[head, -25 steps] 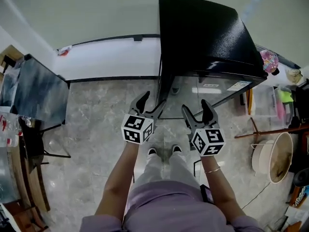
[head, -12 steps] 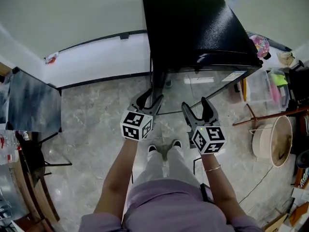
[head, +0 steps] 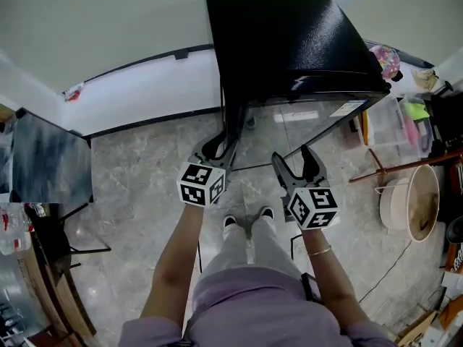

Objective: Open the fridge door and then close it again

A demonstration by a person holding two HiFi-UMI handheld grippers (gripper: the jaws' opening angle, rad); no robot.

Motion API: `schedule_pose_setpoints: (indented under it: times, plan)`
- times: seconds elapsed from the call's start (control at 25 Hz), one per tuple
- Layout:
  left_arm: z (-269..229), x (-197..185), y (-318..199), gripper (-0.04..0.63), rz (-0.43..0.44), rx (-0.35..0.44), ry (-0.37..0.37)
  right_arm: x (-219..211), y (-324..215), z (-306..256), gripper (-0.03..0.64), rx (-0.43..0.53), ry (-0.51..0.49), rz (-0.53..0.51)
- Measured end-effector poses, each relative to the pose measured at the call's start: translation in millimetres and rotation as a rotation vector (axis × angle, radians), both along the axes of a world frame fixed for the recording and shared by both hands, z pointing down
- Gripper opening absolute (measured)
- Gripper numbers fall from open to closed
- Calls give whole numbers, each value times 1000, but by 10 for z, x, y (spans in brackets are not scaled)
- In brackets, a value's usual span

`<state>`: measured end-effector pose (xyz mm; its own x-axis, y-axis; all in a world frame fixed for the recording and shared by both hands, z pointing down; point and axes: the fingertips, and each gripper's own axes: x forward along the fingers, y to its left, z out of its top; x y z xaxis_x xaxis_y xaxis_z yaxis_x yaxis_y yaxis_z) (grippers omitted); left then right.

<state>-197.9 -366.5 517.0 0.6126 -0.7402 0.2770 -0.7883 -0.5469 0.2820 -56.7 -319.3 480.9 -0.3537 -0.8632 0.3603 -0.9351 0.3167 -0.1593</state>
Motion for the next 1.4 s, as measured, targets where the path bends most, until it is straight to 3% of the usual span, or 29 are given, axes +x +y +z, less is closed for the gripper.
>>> schedule_pose_setpoints:
  times: [0.32,1.04,1.4]
  plan:
    - [1,-10,-1,118,3,4,-37,38,114,-20,342,-3,2,22]
    - [-15,-1,52,118,-89,-15,-62,368,369,-175,342,32,-31,54]
    - [-37,0,72,115,-131,-16,-84,377,444,-197,342,35,-48,10]
